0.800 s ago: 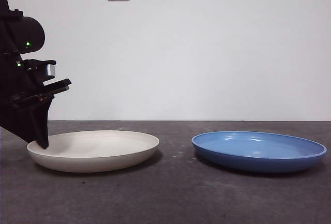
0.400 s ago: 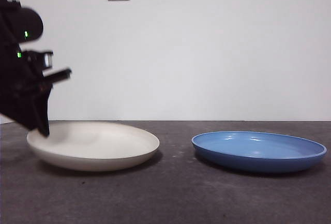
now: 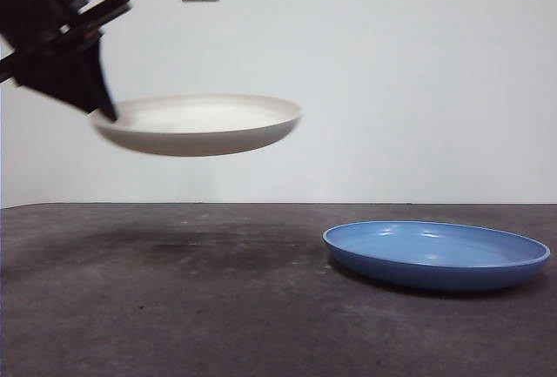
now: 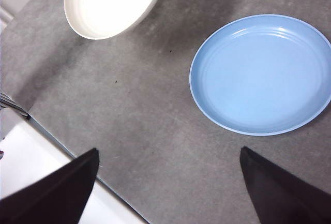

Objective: Pick up the white plate, put it on the blue plate, put it on desk

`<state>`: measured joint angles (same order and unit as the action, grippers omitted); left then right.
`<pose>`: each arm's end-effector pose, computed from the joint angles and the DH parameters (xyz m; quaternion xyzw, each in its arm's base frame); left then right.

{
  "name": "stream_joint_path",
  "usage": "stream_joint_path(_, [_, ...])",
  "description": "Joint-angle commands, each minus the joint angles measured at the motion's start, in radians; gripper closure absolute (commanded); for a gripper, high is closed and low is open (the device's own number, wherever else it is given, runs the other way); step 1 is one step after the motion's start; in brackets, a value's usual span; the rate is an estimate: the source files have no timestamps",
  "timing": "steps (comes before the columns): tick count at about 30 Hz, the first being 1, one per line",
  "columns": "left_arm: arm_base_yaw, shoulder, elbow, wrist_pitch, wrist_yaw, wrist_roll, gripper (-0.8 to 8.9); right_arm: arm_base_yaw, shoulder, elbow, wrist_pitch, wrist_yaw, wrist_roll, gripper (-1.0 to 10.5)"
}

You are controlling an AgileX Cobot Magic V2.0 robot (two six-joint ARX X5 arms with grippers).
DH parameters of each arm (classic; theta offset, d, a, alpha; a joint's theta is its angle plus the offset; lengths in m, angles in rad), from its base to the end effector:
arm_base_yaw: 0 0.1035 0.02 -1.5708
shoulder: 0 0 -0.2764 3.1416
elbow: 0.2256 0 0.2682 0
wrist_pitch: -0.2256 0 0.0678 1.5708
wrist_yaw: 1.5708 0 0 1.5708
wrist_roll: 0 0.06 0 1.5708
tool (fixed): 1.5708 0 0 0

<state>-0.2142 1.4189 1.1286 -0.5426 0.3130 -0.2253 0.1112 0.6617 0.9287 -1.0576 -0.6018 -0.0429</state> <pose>0.3184 -0.0882 0.2670 -0.1191 0.4282 -0.1914 0.8751 0.1162 0.0472 0.3168 0.0750 0.3666 0.3300 0.8667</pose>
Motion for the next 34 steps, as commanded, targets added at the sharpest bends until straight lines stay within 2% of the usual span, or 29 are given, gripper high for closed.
stream_joint_path(1, [-0.051, 0.013, 0.048, 0.015, 0.006, -0.048, 7.99, 0.003, 0.003, 0.016, 0.013, 0.000, 0.022, 5.1])
stream_joint_path(7, [-0.184, 0.071, 0.127, 0.048, -0.039, -0.084, 7.99, 0.003, 0.001, 0.032, 0.038, 0.013, 0.063, 5.1])
stream_joint_path(15, [-0.311, 0.282, 0.285, 0.035, -0.048, -0.095, 7.99, 0.003, 0.001, 0.162, 0.020, 0.106, 0.085, 5.1])
stream_joint_path(23, [-0.385, 0.490, 0.435, 0.032, -0.050, -0.101, 7.99, 0.003, 0.001, 0.297, -0.010, 0.163, 0.084, 5.1])
stream_joint_path(34, [-0.442, 0.680, 0.549, 0.023, -0.056, -0.103, 7.99, 0.003, 0.001, 0.309, -0.051, 0.181, 0.084, 5.1])
